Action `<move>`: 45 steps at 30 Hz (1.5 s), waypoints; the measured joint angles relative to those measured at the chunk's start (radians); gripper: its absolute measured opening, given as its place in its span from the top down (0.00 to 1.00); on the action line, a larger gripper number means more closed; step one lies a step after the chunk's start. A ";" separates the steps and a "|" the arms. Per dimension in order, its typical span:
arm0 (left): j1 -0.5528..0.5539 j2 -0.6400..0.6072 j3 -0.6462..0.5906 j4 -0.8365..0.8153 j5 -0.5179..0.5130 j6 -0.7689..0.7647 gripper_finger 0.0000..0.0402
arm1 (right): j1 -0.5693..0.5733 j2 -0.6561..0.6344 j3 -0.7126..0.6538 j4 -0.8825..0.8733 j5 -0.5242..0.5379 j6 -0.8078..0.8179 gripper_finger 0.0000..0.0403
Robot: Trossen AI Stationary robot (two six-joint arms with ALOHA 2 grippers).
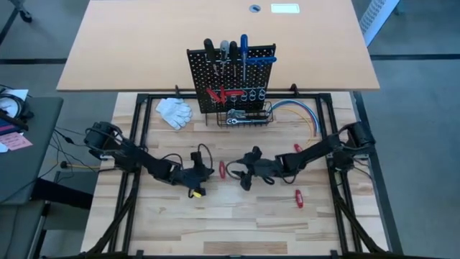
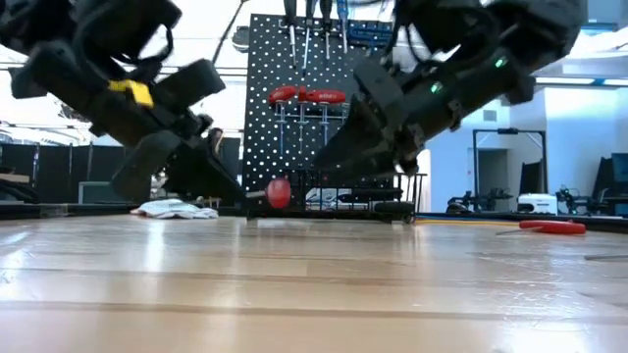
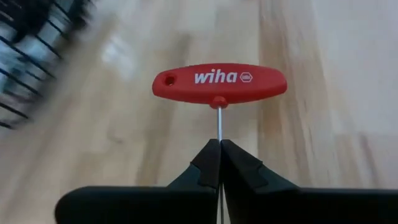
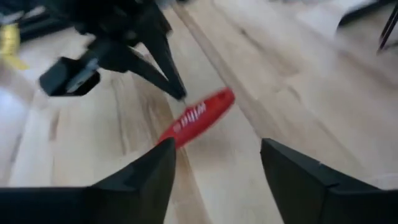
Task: Hang tools onto peg board
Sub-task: Hang the red allen wrench on the pegboard
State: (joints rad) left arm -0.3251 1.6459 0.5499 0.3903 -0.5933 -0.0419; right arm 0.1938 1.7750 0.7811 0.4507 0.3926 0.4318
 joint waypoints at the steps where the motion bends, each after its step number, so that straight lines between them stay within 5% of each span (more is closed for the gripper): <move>1: -0.013 -0.006 0.001 0.010 -0.038 0.006 1.00 | -0.014 0.011 0.001 0.008 -0.029 0.029 0.39; 9: -0.097 -0.024 0.002 0.083 -0.244 0.070 1.00 | -0.067 0.086 0.062 0.024 -0.212 0.058 0.37; 20: -0.165 -0.024 0.003 0.166 -0.396 0.161 1.00 | -0.036 0.096 0.099 0.231 -0.212 0.007 0.39; 32: -0.191 -0.024 0.003 0.185 -0.514 0.290 1.00 | -0.053 0.096 0.100 0.241 -0.212 0.092 0.52; 40: -0.238 -0.024 0.004 0.090 -0.706 0.425 1.00 | -0.065 0.096 0.100 0.247 -0.305 0.140 0.43; 45: -0.251 -0.024 0.004 0.087 -0.738 0.456 1.00 | -0.069 0.096 0.100 0.262 -0.243 0.145 0.38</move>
State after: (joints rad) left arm -0.5761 1.6215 0.5537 0.4775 -1.3311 0.4143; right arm 0.1248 1.8709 0.8810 0.7123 0.1501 0.5765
